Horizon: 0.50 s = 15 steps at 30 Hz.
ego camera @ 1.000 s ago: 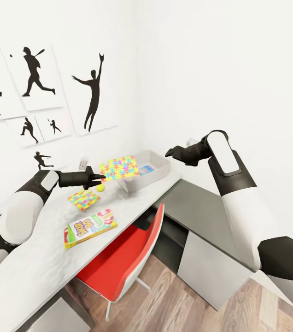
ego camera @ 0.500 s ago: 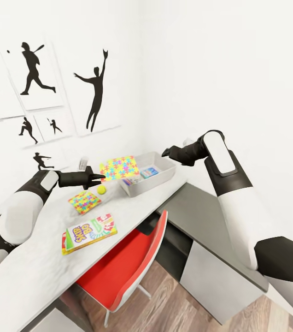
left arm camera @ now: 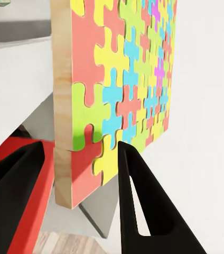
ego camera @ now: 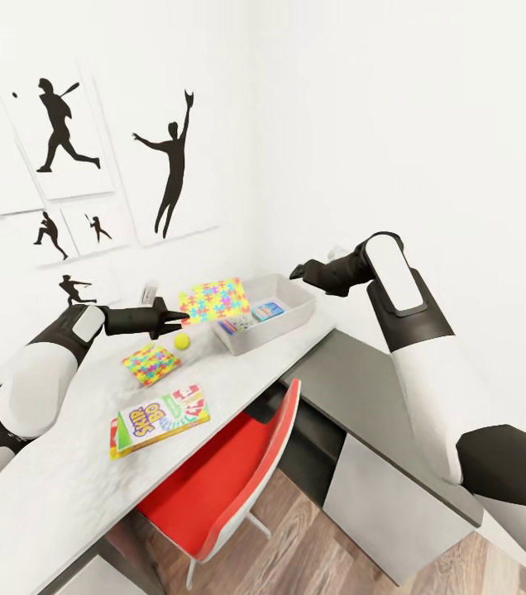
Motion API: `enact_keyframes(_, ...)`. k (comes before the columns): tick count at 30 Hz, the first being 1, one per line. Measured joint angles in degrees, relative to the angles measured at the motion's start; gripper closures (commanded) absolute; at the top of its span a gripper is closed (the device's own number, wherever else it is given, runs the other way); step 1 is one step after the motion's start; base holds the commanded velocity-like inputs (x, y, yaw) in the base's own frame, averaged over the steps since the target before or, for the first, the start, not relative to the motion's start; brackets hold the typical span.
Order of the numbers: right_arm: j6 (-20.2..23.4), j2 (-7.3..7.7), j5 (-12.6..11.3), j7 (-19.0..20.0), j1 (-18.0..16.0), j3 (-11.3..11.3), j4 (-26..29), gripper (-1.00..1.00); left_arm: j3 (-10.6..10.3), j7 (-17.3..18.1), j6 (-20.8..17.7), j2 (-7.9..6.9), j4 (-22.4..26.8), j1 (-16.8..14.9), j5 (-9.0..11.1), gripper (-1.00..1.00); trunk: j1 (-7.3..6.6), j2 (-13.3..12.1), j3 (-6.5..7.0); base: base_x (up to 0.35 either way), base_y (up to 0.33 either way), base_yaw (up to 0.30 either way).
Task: Put all the toys in the child's room - the three board games (two on the bed and one on the table), the two jigsaw puzzles on the table, and the tennis ball on the table - inside the toy box on the table in the child's room.
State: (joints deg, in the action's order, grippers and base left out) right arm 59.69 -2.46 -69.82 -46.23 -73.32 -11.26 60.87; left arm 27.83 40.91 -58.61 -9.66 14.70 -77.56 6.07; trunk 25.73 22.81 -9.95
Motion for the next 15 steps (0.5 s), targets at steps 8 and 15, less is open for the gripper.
enact_keyframes(8, 0.0, -0.25, 0.0, 0.0, 0.0, 0.0, 0.0, -1.00, 0.0, 0.0, 0.0, 0.01, 0.1, 0.0, 0.0, 1.00, 0.00, 0.0, 0.72, 0.165, 0.000, 0.000)
enact_keyframes(15, 0.1, -0.44, 0.0, 0.0, 0.0, 0.0, 0.0, -1.00, 0.0, 0.0, 0.0, 0.08, 0.1, 0.0, -0.1, 1.00, 0.01, 0.0, 1.39, 0.015, -0.098, 0.000)
